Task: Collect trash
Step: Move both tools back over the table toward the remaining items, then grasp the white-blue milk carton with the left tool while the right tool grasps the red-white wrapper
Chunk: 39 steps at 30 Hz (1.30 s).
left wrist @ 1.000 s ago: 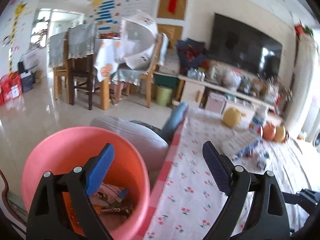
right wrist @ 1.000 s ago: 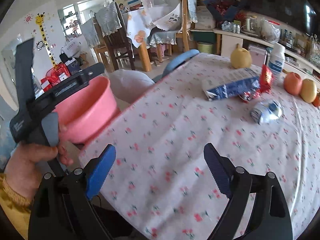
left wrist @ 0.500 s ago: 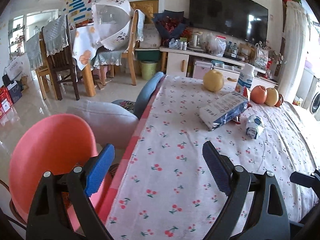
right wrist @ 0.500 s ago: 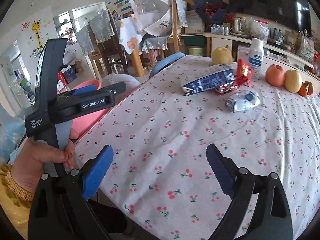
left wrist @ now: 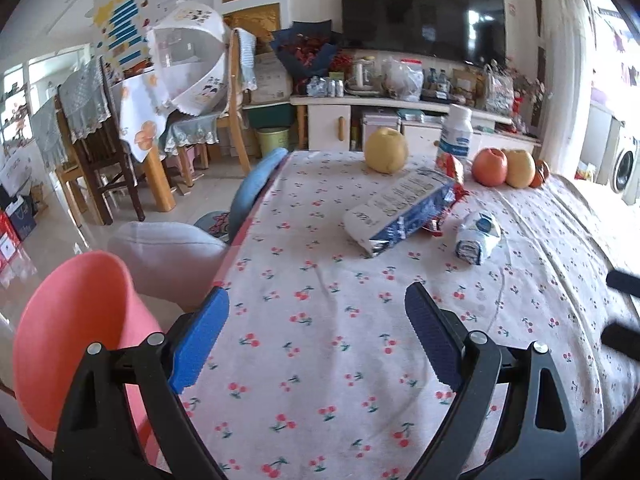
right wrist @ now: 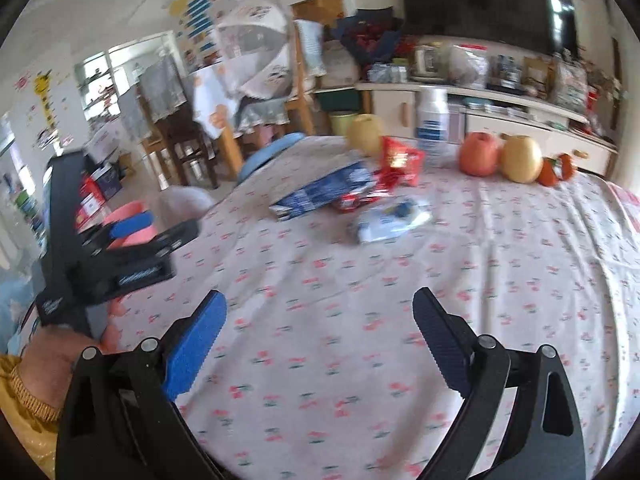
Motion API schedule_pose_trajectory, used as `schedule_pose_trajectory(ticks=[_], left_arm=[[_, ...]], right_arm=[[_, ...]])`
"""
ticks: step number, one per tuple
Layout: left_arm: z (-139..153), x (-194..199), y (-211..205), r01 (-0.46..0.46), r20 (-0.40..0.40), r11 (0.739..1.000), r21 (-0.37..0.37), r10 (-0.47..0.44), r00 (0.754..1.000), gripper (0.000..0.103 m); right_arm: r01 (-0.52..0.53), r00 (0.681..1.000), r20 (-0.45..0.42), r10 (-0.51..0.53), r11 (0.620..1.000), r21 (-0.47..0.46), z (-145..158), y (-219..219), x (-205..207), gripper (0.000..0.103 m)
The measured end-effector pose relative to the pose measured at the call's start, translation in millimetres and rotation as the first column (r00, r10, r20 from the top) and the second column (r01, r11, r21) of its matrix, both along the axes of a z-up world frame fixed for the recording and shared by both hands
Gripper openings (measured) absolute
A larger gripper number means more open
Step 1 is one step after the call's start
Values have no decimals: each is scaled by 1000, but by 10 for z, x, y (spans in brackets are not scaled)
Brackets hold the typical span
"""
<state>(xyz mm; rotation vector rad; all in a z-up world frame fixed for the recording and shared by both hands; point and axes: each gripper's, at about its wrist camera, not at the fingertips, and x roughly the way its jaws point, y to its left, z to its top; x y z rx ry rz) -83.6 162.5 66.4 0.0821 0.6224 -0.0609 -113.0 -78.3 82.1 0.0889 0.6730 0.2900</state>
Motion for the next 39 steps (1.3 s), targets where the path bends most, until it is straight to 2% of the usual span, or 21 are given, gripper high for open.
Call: schedule_pose_trajectory(ticks=[6,8,12,14,16,21,24,27,29,32,35,37,39], left_arm=[[169,129,-441,72,22,997,-5,-72,997,90],[228,275,-631,94,4,995,-17,-94,996,90],[363,701,-978,121,-32,987,-106,-125,992,90],[384,980,-1144,126,-67,977,-170,-139,988,90],[387,1264,-1310,123,-98,972,-198,-144,985,90],[315,1875,-1647,80,-150,987,-140,-102,983,90],[234,2231,-1679,-4,-207,992,-126,-23,978,87],[107,2505,-1623,-109,-278,992,-61,88,957,84],[-29,2662,-1572,-151,-340,989,-8,139,930,84],[-162,2739,-1483,-174,-389,984,28,171,905,83],[-343,2692,-1522,-117,-459,991,70,136,878,82],[-436,2572,-1553,-87,-468,992,87,118,876,81],[-435,2395,-1554,-66,-462,997,34,75,884,81]], right_arm=[[175,984,-31,-174,985,14,-55,-647,288,93],[216,976,-38,-215,976,28,-57,-823,377,93],[272,962,-54,-269,961,55,-41,-1089,494,93],[281,959,-67,-277,957,71,-28,-1184,542,93],[281,958,-89,-274,956,85,-37,-1253,577,93],[276,956,-141,-259,954,119,-91,-1366,666,93],[264,957,-157,-242,955,134,-97,-1387,683,93],[251,960,-162,-227,957,144,-92,-1403,676,93],[252,959,-166,-228,957,141,-101,-1407,670,93],[258,955,-188,-228,954,154,-125,-1446,683,93],[268,950,-210,-231,948,172,-147,-1508,697,93],[278,947,-215,-239,944,176,-150,-1541,691,93],[288,945,-213,-249,941,177,-143,-1573,678,93]])
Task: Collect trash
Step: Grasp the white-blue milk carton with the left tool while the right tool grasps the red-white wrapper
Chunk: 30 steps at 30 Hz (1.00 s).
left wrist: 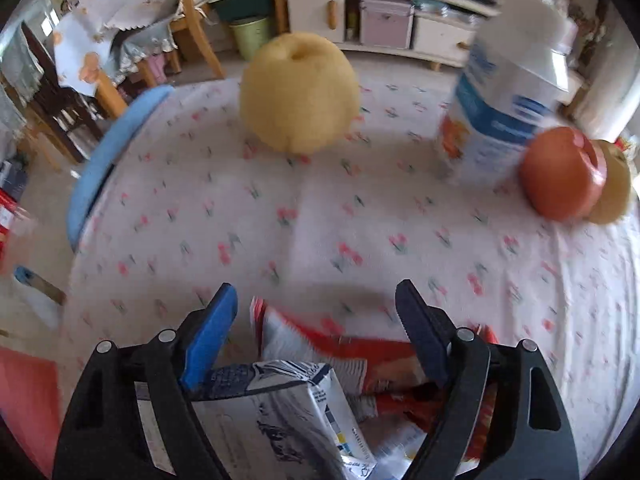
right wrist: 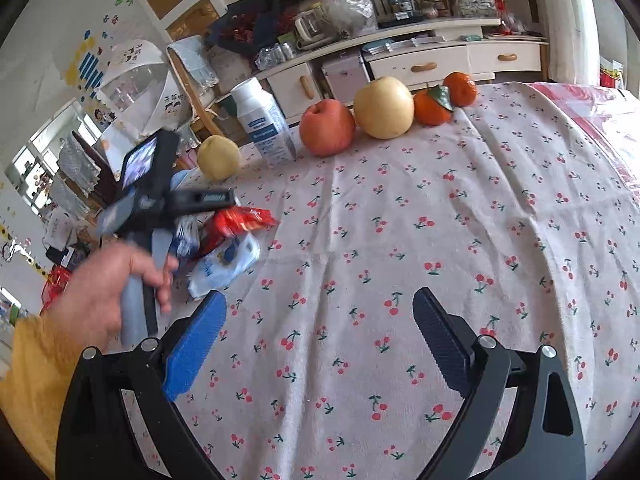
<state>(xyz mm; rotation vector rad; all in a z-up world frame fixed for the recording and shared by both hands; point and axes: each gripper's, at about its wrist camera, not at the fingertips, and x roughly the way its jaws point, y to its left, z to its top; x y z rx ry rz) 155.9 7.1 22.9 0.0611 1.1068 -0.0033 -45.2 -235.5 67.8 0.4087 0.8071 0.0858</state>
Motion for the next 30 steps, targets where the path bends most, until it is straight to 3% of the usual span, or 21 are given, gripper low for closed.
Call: schedule_pose_trajectory(ticks=[7,14,16,18,21,25,28,30], left_arm=[[-40,-695,-222,141,12,989,-48,-141,990,81],[-38,-1560,-566,326,33,941,-92,-325,945,81],[52,-1712,-524,350,88,932,-92,-342,935,81],[219,-1892,-403,341,165,937,-75,-326,931,81],[404,-2141,-107,266,223,955,-130,-233,947,82],[429,-2418,408,119,232,970,-210,-69,970,82],[322,-2614,695,26,185,949,-314,34,982,82],[218,-2667,855,-25,136,912,-408,88,987,82]], right_arm=[[26,1000,2,-26,999,-21,14,-101,-32,93],[31,999,-32,-32,999,-26,-59,-158,11,93],[1,999,-41,-2,1000,-29,-88,-112,27,93],[-27,999,-48,25,999,-41,-107,-51,36,93],[-87,995,-57,83,995,-56,-137,82,65,93],[-160,986,-57,156,985,-66,-127,261,67,93],[-221,974,-59,217,973,-64,-133,390,52,93],[-252,967,-67,247,964,-88,-140,485,41,93]])
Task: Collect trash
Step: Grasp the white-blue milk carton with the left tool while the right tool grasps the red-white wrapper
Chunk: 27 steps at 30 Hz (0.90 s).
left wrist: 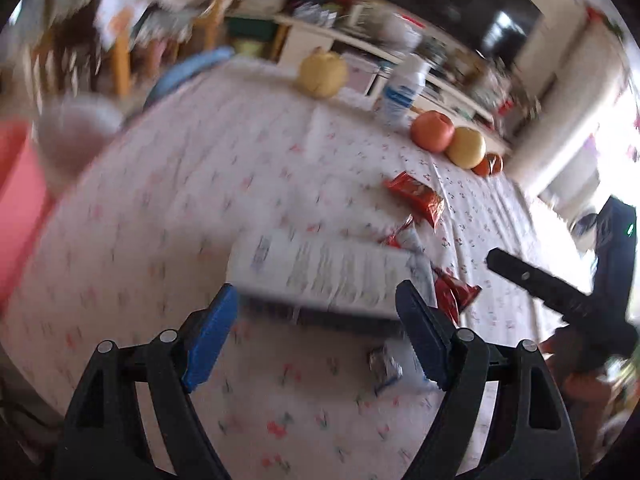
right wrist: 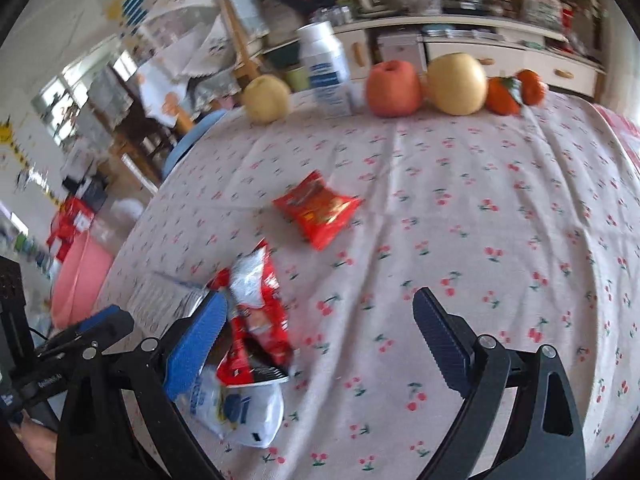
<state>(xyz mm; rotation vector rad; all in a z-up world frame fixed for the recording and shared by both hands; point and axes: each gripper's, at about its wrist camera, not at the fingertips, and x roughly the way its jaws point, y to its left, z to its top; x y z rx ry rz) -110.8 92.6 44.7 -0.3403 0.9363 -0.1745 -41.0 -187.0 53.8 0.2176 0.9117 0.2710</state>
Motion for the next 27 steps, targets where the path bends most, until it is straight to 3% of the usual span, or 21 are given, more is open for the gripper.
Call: schedule_pose_trajectory(ticks=[2,6,12,18,22,27], left_arm=[[-135,16,46,14,-37,993,-117,-19,999,81],[-198,94,-111,43,-38,967,-250,-54,998,82],[-201,471,-283,-8,-43,966,-259,-3,999,82],[-247,848,-484,-4,-59,999,-47,1,998,83],[-296,939,-578,15,-64,995,98,-9,998,83],[-341,973,-495,10,-62,985,175,1,998,83]], right_arm=[[-6,1000,0,6,1000,-30,-13,61,-3,93],[17,1000,-6,-17,998,-60,-45,49,3,93],[82,997,-9,-83,995,-61,-57,-110,13,93],[99,995,-6,-99,993,-60,-46,-145,16,93],[109,994,-8,-110,992,-56,-50,-151,59,93],[95,995,11,-95,995,-29,-16,-89,141,93]])
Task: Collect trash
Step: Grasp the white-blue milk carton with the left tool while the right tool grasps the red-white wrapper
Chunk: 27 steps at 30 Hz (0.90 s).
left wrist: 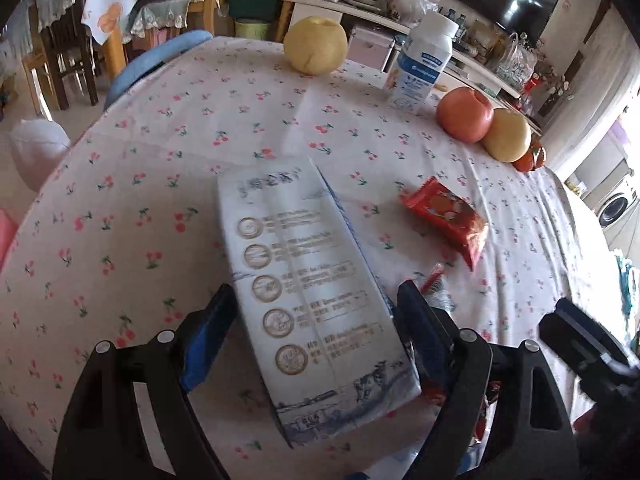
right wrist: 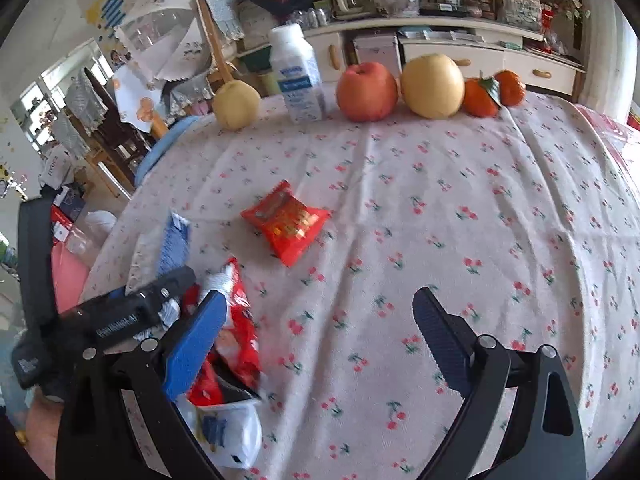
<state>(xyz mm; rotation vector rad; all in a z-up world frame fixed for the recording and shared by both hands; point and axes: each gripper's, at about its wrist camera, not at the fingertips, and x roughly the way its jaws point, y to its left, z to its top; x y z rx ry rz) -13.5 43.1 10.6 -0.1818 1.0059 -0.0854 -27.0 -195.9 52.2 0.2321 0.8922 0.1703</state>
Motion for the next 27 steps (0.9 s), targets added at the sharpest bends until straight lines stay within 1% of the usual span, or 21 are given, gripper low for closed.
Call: schedule_pose_trajectory(ticks=[2,4,6,9,12,15,18,20,22,25,27], left_arm=[[-16,-4,49,0,8,1000,6,0,1000,82],[-21,-9,92,2,16,1000,11,-2,1000,71],[-16,-19,128,13,21,1000,8,-13,1000,66],[-12,-31,168,34,28,999,-6,-34,999,65],[-5,-66,190,43,41,999,0,-43,998,64],[12,-108,243,43,53,999,-8,-43,998,64],[75,-175,296,44,83,999,5,-44,996,64],[118,-217,332,42,100,999,8,-43,994,64],[143,-257,372,39,114,999,4,-39,993,64],[159,-317,419,44,132,999,7,-44,990,64],[159,-343,438,49,140,999,10,-50,989,64]], right_arm=[[-6,1000,10,6,1000,-2,11,34,37,93],[-14,1000,2,14,1000,-13,-21,74,115,93],[-15,1000,-8,15,999,-29,-63,90,196,93],[-16,1000,-21,15,999,-49,-140,96,360,93],[-27,999,-27,26,999,-44,-195,105,481,93],[-65,998,-11,65,993,-96,-203,202,593,93],[-126,992,10,129,980,-152,-197,330,670,88],[-150,988,9,154,971,-189,-229,386,719,83],[-166,986,-10,168,963,-211,-287,417,785,73],[-177,984,-18,177,959,-221,-337,433,835,69],[-188,982,-17,189,956,-226,-356,450,860,68]])
